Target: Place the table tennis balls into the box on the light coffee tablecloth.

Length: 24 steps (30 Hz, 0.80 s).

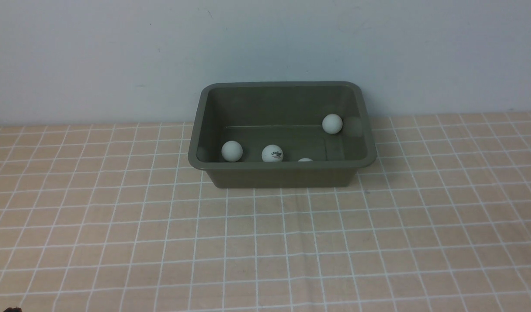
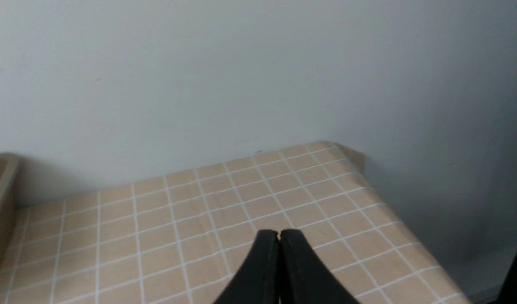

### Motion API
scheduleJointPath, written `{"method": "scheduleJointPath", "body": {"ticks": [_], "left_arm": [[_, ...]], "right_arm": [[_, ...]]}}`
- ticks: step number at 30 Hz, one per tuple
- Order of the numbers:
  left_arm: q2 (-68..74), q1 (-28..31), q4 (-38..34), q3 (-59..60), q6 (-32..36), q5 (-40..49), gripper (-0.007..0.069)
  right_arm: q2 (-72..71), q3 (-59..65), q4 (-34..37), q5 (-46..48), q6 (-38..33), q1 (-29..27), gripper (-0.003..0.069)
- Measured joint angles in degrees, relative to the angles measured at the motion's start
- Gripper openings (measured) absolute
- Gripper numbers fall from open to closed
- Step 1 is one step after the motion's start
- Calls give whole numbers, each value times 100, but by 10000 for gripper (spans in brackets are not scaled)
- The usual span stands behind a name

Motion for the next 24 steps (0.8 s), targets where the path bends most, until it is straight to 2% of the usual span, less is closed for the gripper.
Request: {"method": "scheduleJointPath", "body": {"ticks": [2, 7, 12, 17, 24], "left_arm": [[0, 0, 0, 0, 0, 0, -69], [0, 0, 0, 0, 0, 0, -69], [0, 0, 0, 0, 0, 0, -69], [0, 0, 1, 0, 0, 0, -69], [0, 0, 6, 0, 0, 0, -69]], "right_arm": [[-196, 0, 12, 8, 14, -176, -19], [-535, 0, 103, 3, 14, -216, -19], [-561, 0, 562, 8, 46, -216, -19], [-808, 0, 905, 24, 71, -107, -19], [-1295, 0, 962, 24, 76, 25, -19]]}}
